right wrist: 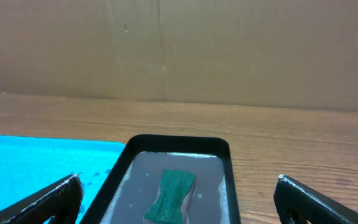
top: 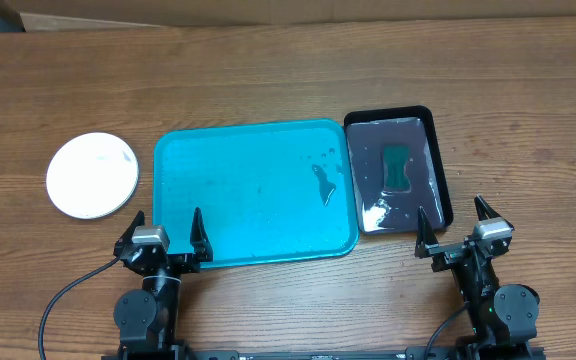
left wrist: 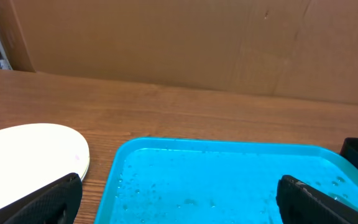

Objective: Clean dirty plates on tray and stack at the side

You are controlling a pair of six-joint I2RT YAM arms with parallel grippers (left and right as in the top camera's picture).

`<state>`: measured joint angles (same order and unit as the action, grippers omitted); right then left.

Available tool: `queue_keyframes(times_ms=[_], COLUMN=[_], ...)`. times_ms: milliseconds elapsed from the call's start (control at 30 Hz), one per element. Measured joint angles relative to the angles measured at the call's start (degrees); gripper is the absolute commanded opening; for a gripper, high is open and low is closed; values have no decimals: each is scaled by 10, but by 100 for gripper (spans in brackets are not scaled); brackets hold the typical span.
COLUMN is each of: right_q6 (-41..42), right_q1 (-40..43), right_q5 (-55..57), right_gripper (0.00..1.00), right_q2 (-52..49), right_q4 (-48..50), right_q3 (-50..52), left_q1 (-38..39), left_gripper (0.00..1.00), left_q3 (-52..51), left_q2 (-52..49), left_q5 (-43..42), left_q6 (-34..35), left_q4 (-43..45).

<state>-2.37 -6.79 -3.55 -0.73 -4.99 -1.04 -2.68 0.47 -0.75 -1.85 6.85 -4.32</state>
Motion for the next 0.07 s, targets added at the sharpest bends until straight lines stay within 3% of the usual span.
queue_keyframes(times_ms=[67], right_q6=[0], right_q1=[0], right_q5=[0], right_gripper=[100], right_q2=[0], right_q4=[0], right_q3=[0], left_q1=[0], left_gripper=[100], left_q3=[0], left_q2=[0], left_q5=[0], left_q6=[0], left_q4=[0])
